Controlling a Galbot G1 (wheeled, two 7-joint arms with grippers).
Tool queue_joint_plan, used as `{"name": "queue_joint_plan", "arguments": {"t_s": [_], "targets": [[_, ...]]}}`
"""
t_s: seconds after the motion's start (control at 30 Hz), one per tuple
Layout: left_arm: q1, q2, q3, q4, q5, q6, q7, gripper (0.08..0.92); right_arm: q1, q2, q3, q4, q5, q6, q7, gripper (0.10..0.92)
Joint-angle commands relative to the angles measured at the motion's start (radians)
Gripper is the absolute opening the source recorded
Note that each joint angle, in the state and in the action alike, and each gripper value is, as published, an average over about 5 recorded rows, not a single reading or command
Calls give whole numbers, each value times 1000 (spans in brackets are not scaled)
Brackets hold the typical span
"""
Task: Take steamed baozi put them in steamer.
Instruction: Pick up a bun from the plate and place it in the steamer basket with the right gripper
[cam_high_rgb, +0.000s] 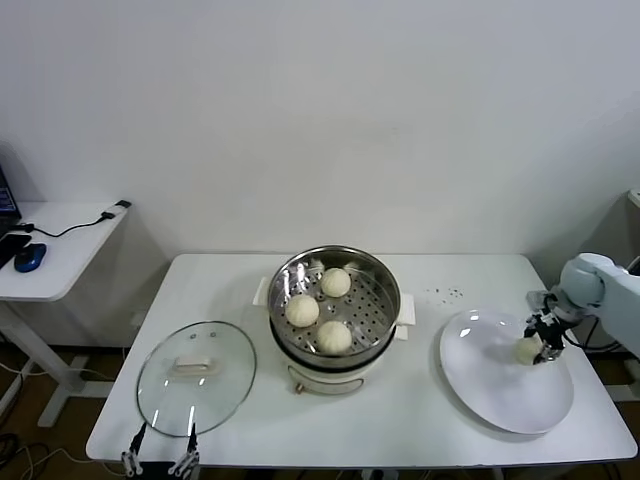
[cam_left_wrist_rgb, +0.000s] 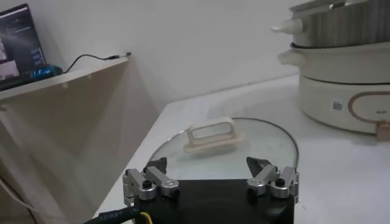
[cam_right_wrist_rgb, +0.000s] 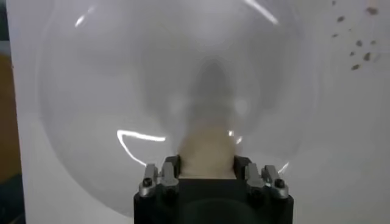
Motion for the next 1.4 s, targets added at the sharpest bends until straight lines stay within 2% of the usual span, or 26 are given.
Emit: {"name": "queue_joint_plan", "arguments": {"t_s": [0.03, 0.3, 0.6, 0.97, 1.4], "targets": [[3, 3, 4, -5, -2, -3, 2, 823, 373, 66, -224, 38, 325, -95, 5, 578], [5, 16, 27, -25, -9, -4, 15, 823, 744, 327, -508, 36, 680, -185, 14, 579], [-3, 31, 51, -47, -13, -2, 21, 823, 875, 559, -668, 120, 947, -275, 70, 578], [-16, 44, 55, -49, -34, -4, 21, 823, 816, 649, -788, 250, 995, -329, 165, 577], [-23, 48, 47, -35, -35, -5, 23, 823, 686, 671, -832, 273, 957, -349, 234, 580]]}}
